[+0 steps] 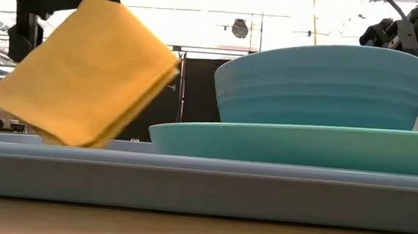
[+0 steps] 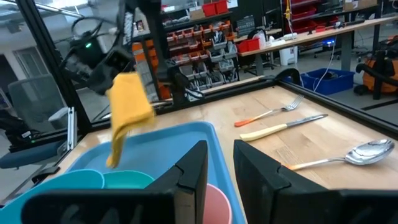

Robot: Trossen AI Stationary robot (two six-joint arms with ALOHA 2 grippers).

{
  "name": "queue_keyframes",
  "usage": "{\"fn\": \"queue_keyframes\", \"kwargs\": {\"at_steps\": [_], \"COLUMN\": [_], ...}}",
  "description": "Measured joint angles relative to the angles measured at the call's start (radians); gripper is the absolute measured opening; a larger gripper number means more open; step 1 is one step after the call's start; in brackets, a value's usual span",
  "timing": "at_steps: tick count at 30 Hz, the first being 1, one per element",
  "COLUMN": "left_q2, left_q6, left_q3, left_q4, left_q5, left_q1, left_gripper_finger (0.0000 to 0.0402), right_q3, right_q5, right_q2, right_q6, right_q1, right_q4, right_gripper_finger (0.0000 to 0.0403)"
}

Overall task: Set up tray
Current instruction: Put the yellow napkin on the blue serving tray to the left of the blue plate

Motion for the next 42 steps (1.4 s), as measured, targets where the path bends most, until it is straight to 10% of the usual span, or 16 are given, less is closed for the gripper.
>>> {"fn": "queue_keyframes", "kwargs": {"at_steps": [7, 18, 28, 42], "left_q2": [0.215, 0.312, 0.396, 0.349], "left_q6": [-0.264, -0.319, -0.664, -0.929], "left_q3": [0.162, 0.241, 0.237, 0.240], "left_q4": [-0.004, -0.012, -0.254, -0.734], "left_q5": [-0.006, -0.321, -0.093, -0.025], "left_q1": [-0.030, -0.181, -0.101, -0.087], "left_gripper_finger": [0.0003, 0.0003, 0.0003, 0.0003], "right_q3": [0.000, 0.000, 0.000, 0.000], "right_q5": [-0.003, -0.007, -0.014, -0.035], "right_q2": [0.000, 0.001, 0.001, 0.001], "right_q6": [0.000, 0.000, 0.000, -0.003], "right_q1": [0.000, 0.000, 0.000, 0.000], "right_q4": [0.014, 0.007, 0.007, 0.007], "right_gripper_finger": [0.0068, 0.0068, 0.0068, 0.0068]}}
